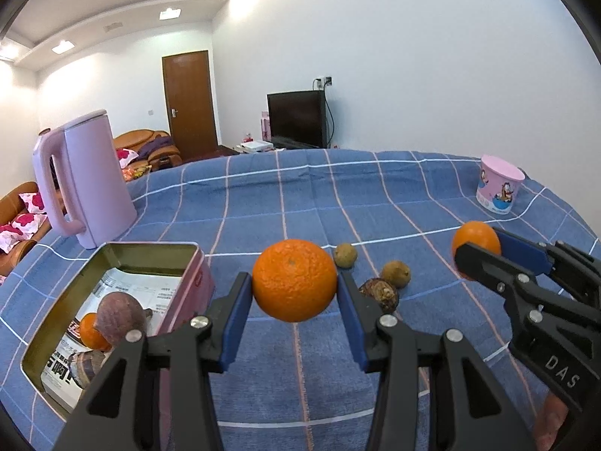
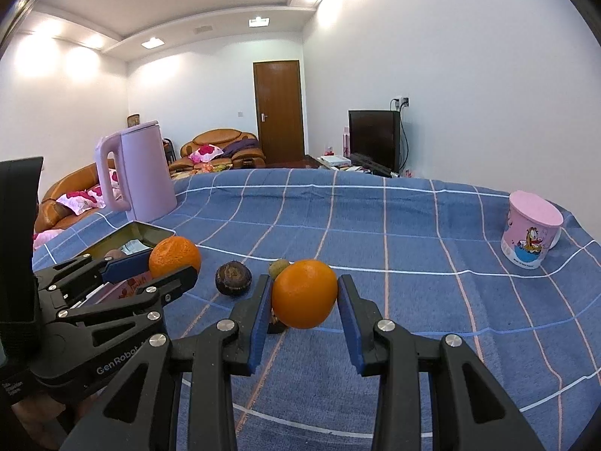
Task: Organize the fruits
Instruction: 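Lift the orange with the left tool while the right tool lifts its orange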
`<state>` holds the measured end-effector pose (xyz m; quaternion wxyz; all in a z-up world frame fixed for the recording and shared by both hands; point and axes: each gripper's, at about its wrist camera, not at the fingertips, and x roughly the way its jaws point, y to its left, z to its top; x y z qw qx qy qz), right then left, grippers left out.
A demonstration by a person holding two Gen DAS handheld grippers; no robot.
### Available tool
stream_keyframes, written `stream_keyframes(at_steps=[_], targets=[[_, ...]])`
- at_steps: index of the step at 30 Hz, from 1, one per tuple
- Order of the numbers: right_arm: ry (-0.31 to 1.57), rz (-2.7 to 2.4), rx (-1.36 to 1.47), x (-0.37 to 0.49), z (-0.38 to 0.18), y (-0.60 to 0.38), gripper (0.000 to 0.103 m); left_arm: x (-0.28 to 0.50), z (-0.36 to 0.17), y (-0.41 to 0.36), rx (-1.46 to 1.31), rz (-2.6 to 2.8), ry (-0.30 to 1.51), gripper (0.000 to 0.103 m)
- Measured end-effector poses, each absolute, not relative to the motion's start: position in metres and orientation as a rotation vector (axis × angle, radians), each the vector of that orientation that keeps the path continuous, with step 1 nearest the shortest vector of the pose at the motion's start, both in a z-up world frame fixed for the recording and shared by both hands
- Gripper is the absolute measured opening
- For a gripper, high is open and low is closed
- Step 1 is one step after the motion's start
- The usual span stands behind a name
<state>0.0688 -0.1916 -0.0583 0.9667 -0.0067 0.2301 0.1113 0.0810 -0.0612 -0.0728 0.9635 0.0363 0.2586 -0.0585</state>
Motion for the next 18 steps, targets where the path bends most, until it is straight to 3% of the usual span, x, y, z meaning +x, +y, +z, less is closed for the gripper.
stream_keyframes(at_steps=[18], targets=[[0.407,0.217,-0.037,0.058,-0.053,-0.189,0.037,0.068,-0.066,-0.056,0.072,-0.069,0.444,0.048]])
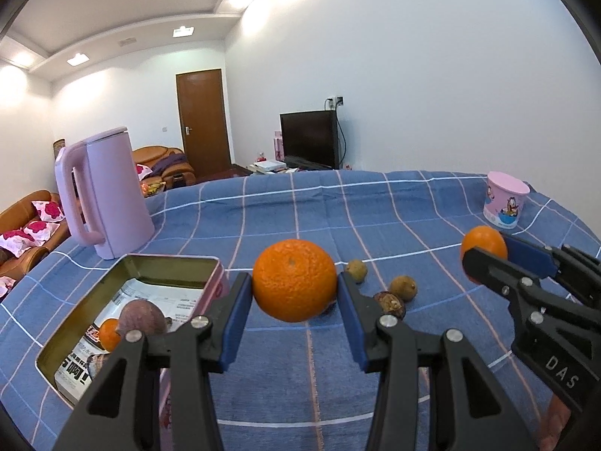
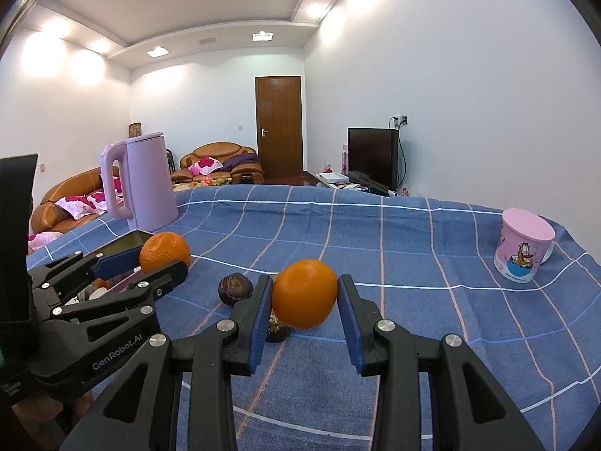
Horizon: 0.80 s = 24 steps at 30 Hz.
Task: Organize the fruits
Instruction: 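Lift the orange with the left tool while the right tool lifts its orange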
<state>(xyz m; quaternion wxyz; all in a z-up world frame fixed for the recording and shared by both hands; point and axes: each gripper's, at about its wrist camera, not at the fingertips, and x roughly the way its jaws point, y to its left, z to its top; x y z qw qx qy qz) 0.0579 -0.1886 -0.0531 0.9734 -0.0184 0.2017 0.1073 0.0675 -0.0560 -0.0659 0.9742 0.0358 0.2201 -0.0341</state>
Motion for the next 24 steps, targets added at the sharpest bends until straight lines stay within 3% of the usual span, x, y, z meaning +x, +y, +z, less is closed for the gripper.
stream_keyframes(at_steps=[24], targets=[[0.421,0.258,-0.106,0.066,-0.054,-0.152,0.037,0.069,-0.066,-0.021,0.026,-0.017,0.474,0.048]])
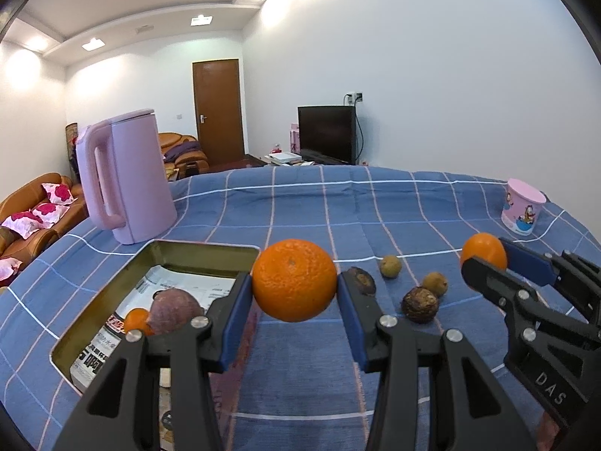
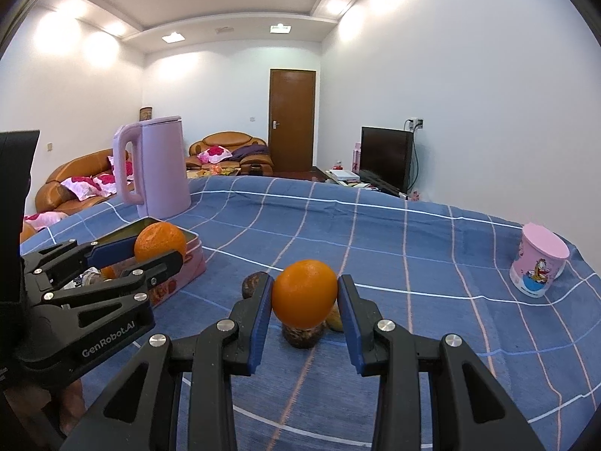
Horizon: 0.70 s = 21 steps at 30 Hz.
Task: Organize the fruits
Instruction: 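Lift the orange with the left tool while the right tool lifts its orange, then carry both held oranges over the pink tin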
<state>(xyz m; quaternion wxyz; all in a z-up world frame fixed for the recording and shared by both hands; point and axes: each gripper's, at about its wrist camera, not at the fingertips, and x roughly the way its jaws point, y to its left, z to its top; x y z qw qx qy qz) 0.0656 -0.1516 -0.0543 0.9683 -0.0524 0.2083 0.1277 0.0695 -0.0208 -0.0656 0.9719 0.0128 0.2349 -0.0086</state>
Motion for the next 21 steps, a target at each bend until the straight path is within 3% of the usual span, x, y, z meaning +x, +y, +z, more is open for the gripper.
stream_keyframes(at_steps=[21], targets=[[0.411,0.378,-0.134,0.076,-0.043,-0.093,0.037,0.067,-0.054,0.032,-0.004,0.083,0.472,0.048]])
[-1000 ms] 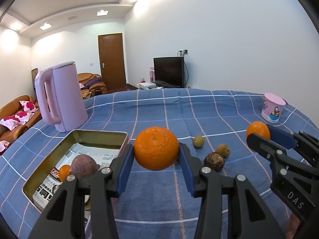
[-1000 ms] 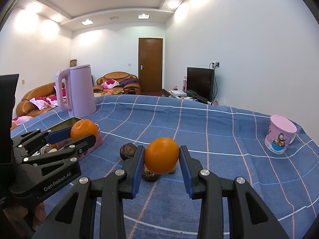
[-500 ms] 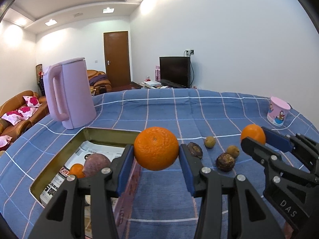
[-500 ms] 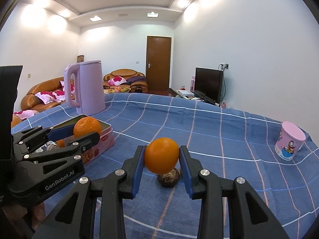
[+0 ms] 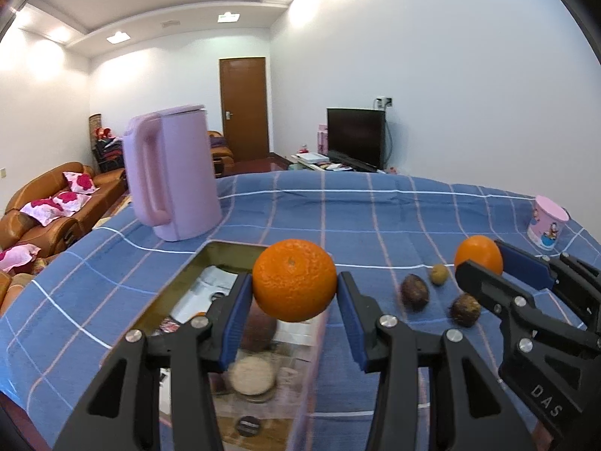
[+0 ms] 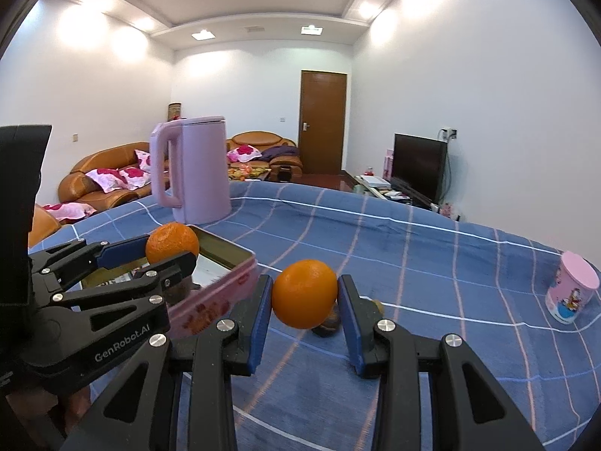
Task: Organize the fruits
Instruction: 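Carry both held oranges over the pink tin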
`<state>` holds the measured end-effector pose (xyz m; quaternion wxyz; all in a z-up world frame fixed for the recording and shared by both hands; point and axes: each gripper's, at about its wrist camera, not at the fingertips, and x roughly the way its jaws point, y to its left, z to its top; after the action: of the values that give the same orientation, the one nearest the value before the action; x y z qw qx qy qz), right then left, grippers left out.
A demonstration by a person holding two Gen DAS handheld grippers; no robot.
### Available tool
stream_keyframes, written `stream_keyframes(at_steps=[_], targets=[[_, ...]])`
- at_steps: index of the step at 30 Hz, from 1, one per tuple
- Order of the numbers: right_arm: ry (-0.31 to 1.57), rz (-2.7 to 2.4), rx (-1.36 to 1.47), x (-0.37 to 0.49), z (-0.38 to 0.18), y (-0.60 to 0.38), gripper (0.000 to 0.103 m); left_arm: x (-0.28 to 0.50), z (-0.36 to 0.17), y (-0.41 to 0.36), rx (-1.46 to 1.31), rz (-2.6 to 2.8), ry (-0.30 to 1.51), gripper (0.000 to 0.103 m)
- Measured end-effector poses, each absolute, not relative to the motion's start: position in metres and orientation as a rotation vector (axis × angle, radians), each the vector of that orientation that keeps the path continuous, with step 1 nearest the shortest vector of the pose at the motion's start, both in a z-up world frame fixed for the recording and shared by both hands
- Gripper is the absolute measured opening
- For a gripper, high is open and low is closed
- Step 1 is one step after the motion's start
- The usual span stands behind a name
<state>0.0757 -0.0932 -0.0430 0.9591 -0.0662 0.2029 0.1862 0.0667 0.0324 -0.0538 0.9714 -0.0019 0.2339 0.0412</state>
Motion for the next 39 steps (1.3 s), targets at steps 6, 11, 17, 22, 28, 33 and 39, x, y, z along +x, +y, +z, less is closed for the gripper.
stream_keyframes(at_steps=[6,11,17,22,28,33,39], targets=[[0.408,0.414,-0.144,0.080,-0.041,-0.073,0.037,0.066,-0.051,0.052,-0.007,0.126,0.467,0.048],[0.408,0.447,-0.151,0.082,-0.039,-0.056,0.037,0.065,-0.052,0.068,-0.017,0.150,0.474,0.048],[0.406,0.485,-0.159,0.083,-0.038,-0.035,0.037,0.065,-0.055,0.095,-0.028,0.201,0.489,0.048],[0.405,0.511,-0.167,0.080,-0.038,-0.025,0.037,0.065,-0.058,0.115,-0.037,0.242,0.502,0.048],[0.417,0.543,-0.178,0.082,-0.039,-0.008,0.037,0.068,-0.064,0.130,-0.039,0.276,0.525,0.048],[0.443,0.572,-0.184,0.085,-0.045,0.006,0.037,0.069,-0.070,0.133,-0.032,0.282,0.555,0.048],[0.482,0.591,-0.201,0.088,-0.056,0.019,0.037,0.072,-0.079,0.138,-0.024,0.277,0.587,0.048]])
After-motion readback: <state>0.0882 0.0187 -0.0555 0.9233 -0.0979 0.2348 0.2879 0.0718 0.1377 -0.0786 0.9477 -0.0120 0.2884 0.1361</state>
